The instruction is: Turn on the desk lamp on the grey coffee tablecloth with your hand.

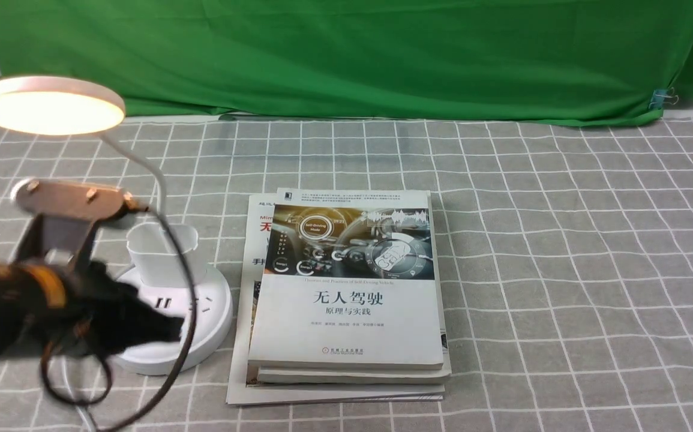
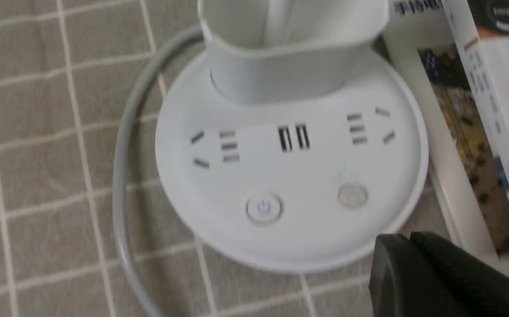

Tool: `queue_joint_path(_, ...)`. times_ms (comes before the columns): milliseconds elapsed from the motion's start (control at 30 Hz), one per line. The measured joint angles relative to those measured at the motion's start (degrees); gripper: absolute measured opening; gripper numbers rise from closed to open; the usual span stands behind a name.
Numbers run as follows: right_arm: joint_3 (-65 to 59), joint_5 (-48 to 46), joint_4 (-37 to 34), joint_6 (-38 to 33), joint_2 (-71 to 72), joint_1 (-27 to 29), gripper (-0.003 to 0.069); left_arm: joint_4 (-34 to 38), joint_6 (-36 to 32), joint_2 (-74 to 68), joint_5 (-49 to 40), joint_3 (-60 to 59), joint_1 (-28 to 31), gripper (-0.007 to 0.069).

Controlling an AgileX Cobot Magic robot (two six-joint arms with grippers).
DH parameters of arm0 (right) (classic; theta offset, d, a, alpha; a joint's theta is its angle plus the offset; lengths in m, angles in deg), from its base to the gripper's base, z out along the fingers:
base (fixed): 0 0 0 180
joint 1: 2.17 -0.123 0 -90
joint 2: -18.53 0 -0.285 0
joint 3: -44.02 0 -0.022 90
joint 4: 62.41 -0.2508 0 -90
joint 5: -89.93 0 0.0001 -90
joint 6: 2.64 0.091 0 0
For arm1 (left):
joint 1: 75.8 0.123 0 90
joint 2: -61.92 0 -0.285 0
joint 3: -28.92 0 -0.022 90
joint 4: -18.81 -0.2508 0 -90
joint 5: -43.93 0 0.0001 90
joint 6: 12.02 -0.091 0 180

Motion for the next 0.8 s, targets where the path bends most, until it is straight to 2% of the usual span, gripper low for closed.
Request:
queue_joint_path(233,0.00,0.00,0.00,0.00,0.00,0.00,0.0245,3.89,-0.07,22.13,-7.17,-7.30,0.00,0.0005)
queue_joint_path(400,0.00,0.00,0.00,0.00,0.00,0.00,0.0245,5.67,-1.15,40.94,-5.74,-7.82,0.00,0.0005)
queue_joint_path(567,0.00,0.00,0.00,0.00,0.00,0.00,0.0245,4.44,-1.28,54.83,-4.34,-8.29,0.00,0.0005)
queue_joint_path(800,0.00,0.00,0.00,0.00,0.00,0.00,0.0245,3.67,-1.28,62.03,-3.96,-8.35,0.00,0.0005)
